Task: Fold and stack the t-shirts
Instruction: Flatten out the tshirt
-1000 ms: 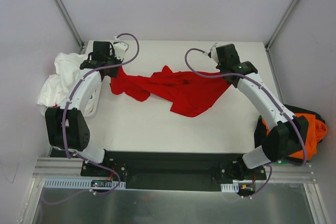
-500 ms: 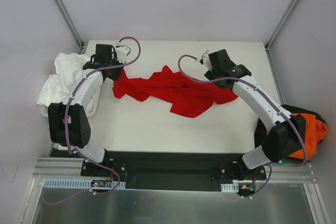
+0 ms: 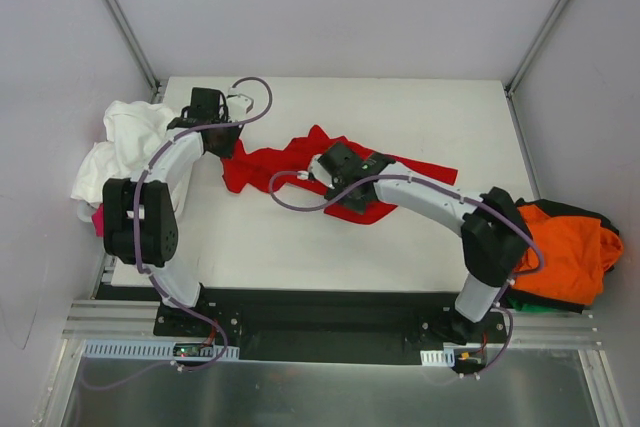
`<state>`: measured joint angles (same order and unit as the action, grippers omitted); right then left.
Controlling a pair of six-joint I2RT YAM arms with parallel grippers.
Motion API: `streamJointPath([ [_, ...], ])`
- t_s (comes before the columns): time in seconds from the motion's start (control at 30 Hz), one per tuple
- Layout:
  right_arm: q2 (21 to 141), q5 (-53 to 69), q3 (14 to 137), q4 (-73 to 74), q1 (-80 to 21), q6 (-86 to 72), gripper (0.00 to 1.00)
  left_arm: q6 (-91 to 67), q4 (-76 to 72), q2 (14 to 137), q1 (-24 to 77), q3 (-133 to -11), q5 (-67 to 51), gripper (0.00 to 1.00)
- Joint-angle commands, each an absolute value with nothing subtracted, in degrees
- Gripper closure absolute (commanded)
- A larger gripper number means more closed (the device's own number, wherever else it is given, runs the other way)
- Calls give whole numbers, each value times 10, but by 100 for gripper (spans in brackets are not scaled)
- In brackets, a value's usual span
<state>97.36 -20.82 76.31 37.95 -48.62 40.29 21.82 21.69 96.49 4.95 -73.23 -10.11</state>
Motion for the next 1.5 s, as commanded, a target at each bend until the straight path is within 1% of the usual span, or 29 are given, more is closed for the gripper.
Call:
streamJointPath([
  [0.0, 1034, -193, 790, 367, -512, 381, 41, 210, 202, 967, 55, -731, -121, 100],
  [0.23, 1100, -164, 831, 361, -526, 382, 43, 212, 202, 970, 55, -727, -125, 100],
  [0.57, 1146, -131, 878, 364, -543, 381, 43, 219, 197, 983, 55, -722, -120, 100],
  [0.77, 1144, -78, 877, 361, -543, 376, 37, 221, 194, 983, 55, -718, -119, 100],
  [0.93, 1144, -68, 875, 356, -541, 377, 31, 221, 192, 983, 55, -715, -119, 100],
  [1.0, 1146, -63, 875, 352, -541, 379, 26, 221, 191, 983, 55, -714, -120, 100],
  [1.13, 1152, -56, 876, 350, -534, 380, 21, 221, 189, 983, 55, -708, -119, 100],
  [1.17, 1154, -55, 878, 350, -533, 381, 18, 222, 189, 983, 55, -708, -117, 100],
  [1.23, 1157, -48, 880, 350, -526, 384, 17, 223, 186, 983, 55, -705, -117, 100],
  [1.3, 1159, -40, 883, 352, -521, 384, 13, 222, 186, 983, 55, -704, -119, 100],
  [1.33, 1160, -33, 886, 353, -516, 386, 10, 223, 186, 983, 55, -704, -118, 100],
  [1.47, 1173, -18, 898, 365, -505, 387, 12, 221, 185, 984, 55, -703, -119, 100],
])
